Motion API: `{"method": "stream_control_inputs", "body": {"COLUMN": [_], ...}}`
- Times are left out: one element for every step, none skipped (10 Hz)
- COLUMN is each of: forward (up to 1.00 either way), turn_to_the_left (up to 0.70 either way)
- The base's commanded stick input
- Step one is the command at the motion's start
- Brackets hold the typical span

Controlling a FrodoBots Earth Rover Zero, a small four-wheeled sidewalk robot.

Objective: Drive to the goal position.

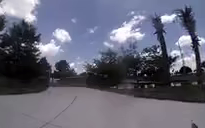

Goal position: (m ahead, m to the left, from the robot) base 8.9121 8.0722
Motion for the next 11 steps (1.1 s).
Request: {"method": "stream_control_inputs", "body": {"forward": [0.85,0.85,0.85,0.85,0.85,0.85,0.85,0.85,0.85,0.85,0.85], "turn_to_the_left": [0.0,0.0,0.0,0.0,0.0,0.0,0.0,0.0,0.04,0.26,0.34]}}
